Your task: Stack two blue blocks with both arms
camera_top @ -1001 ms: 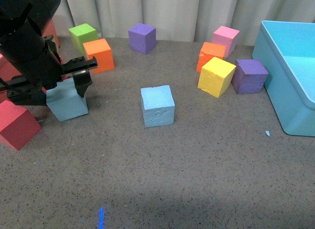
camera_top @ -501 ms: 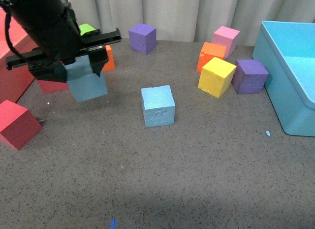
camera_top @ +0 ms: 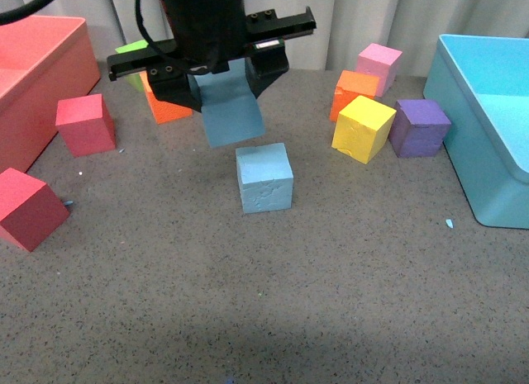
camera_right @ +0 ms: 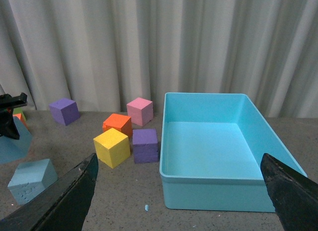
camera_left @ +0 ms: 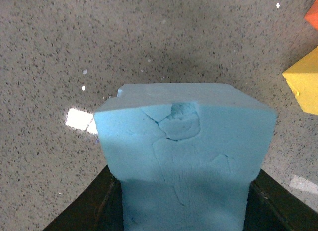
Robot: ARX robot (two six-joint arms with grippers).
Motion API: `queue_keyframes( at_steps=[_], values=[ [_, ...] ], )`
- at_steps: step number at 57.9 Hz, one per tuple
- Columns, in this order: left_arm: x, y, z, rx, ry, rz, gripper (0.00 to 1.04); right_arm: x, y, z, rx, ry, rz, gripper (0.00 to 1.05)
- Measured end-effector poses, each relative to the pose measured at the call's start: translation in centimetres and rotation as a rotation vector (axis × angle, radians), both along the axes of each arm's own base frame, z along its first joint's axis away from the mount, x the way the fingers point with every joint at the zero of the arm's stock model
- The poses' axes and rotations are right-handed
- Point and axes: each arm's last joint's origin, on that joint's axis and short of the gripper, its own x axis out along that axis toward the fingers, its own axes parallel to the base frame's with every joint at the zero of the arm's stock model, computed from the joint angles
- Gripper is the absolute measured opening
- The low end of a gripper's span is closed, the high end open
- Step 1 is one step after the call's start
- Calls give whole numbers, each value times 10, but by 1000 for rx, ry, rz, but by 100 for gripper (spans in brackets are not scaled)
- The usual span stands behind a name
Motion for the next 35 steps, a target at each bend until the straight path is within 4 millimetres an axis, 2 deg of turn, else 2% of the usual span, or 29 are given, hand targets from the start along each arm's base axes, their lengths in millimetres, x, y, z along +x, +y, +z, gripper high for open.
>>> queue_keyframes(
  at_steps=[10, 35],
  values=[
    [-1, -14, -8, 13, 35, 23, 47, 0, 0, 0, 0, 0, 0, 95],
    [-11, -40, -7, 1, 61, 55, 47, 0, 0, 0, 0, 0, 0, 95]
  ],
)
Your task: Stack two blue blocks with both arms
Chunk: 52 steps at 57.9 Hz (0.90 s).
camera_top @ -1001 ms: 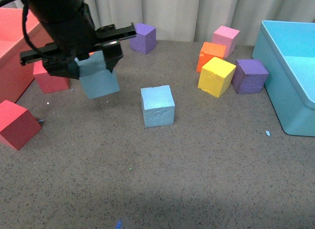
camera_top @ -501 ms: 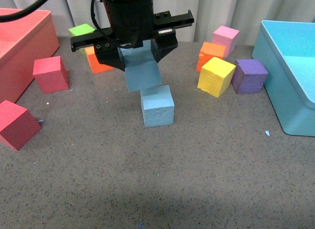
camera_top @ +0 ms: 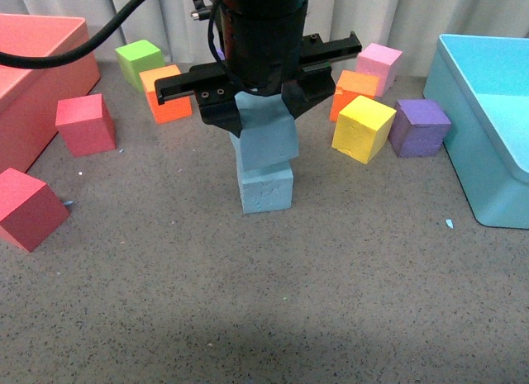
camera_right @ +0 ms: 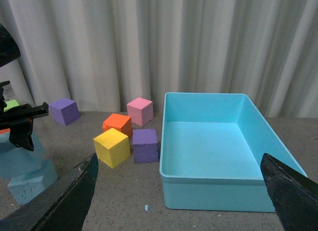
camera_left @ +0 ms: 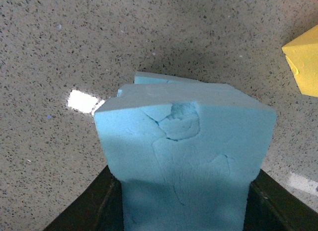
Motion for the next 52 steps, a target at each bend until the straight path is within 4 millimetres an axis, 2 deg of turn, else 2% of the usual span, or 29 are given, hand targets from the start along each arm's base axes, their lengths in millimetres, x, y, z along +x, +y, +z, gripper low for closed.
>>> queue_keyframes(
  at_steps=[12, 39, 41, 44, 52],
  values=[
    [2, -3, -10, 16, 14, 0, 47, 0, 0, 0, 0, 0, 0, 95],
    [2, -3, -16, 19, 28, -27, 47, 0, 0, 0, 0, 0, 0, 95],
    [2, -4, -16, 21, 26, -27, 50, 0, 0, 0, 0, 0, 0, 95],
    [2, -4, -16, 27, 17, -27, 61, 0, 0, 0, 0, 0, 0, 95],
    [3, -4, -15, 34, 9, -26, 80, 0, 0, 0, 0, 0, 0, 95]
  ],
)
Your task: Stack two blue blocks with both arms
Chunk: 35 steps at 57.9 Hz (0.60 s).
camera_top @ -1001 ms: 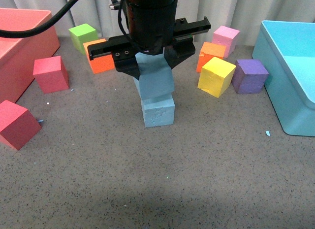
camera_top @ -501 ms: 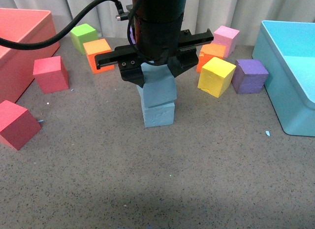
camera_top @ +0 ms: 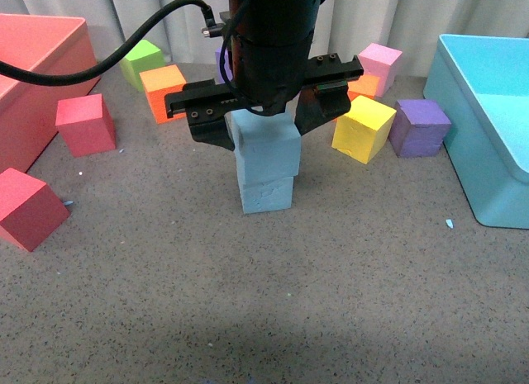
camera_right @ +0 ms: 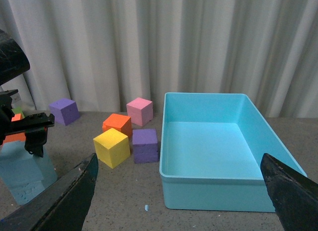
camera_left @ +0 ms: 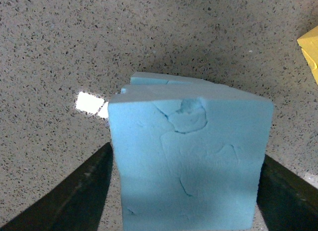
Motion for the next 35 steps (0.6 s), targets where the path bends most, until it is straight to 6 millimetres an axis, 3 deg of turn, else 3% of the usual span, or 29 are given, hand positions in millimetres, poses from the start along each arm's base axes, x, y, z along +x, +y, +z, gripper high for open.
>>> queue_keyframes(
  at_steps=[8, 16, 30, 35],
  values=[
    [0, 0, 1, 0, -5, -8, 100, 0, 0, 0, 0, 0, 0, 95],
    [-1, 3, 11, -7, -32, -13, 98, 0, 0, 0, 0, 0, 0, 95],
    [-7, 17, 44, -47, -121, 8, 98, 0, 0, 0, 0, 0, 0, 95],
    [-10, 28, 41, 54, -365, -48, 88, 0, 0, 0, 0, 0, 1, 95]
  ],
)
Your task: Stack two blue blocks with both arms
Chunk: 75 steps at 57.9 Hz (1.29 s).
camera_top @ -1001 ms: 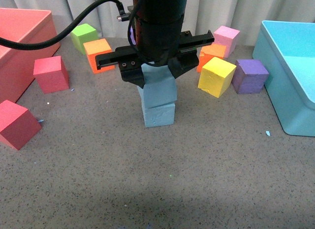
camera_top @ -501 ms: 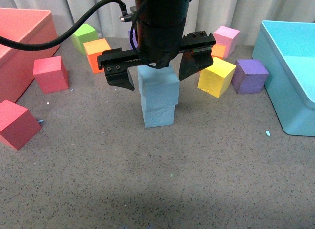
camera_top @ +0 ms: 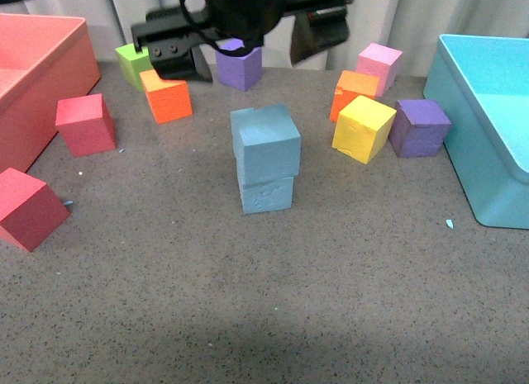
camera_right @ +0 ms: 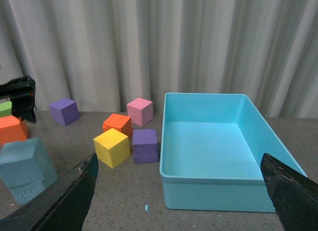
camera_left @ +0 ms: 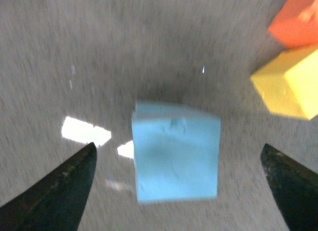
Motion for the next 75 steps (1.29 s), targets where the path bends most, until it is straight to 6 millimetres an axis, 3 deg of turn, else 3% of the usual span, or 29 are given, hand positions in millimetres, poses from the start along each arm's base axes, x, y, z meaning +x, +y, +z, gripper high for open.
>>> queue_keyframes(
  at_steps=[10, 15, 19, 26, 43, 75],
  values=[
    [-47, 66, -31, 166, -425, -152, 58, 0, 0, 0, 0, 0, -3, 95],
    [-78, 103, -12, 136, -751, -116, 38, 0, 0, 0, 0, 0, -2, 95],
    [-101, 125, -2, 147, -817, -102, 24, 0, 0, 0, 0, 0, 0, 95],
    [-128, 146, -14, 166, -783, -123, 4, 0, 0, 0, 0, 0, 0, 95],
    [-180, 181, -31, 181, -763, -128, 4, 0, 0, 0, 0, 0, 0, 95],
    [-233, 210, -29, 182, -768, -127, 4, 0, 0, 0, 0, 0, -1, 95]
  ],
)
